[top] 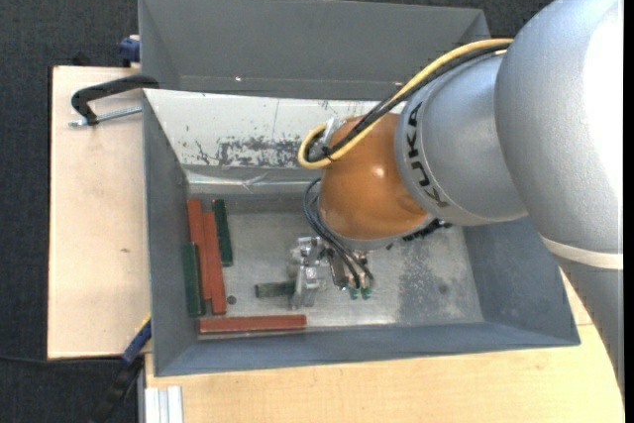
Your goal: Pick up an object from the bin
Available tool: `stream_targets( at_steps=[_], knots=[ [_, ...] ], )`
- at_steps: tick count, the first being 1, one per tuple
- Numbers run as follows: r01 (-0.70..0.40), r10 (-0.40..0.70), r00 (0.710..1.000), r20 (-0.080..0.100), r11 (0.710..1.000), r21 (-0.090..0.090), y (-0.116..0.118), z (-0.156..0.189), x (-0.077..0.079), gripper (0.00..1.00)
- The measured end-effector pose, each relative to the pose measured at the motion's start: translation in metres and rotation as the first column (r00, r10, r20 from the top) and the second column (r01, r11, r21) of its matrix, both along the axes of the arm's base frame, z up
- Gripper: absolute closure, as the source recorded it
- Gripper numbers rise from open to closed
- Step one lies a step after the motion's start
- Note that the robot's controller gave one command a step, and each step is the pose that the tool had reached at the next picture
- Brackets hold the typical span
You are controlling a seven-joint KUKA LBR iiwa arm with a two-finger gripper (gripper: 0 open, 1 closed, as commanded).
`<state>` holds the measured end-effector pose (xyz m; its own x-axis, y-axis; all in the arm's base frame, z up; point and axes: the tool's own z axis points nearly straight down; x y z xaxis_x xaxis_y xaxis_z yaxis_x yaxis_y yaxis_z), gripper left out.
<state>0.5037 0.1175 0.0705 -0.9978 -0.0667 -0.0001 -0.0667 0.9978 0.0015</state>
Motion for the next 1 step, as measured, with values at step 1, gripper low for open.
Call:
stream_targets(
  at_steps=[1],
  knots=[
    [-0.025, 0.025, 1.0, 0.006, 1.0, 0.001, 0.0125, 0.144, -0.0029, 1.0]
  ],
)
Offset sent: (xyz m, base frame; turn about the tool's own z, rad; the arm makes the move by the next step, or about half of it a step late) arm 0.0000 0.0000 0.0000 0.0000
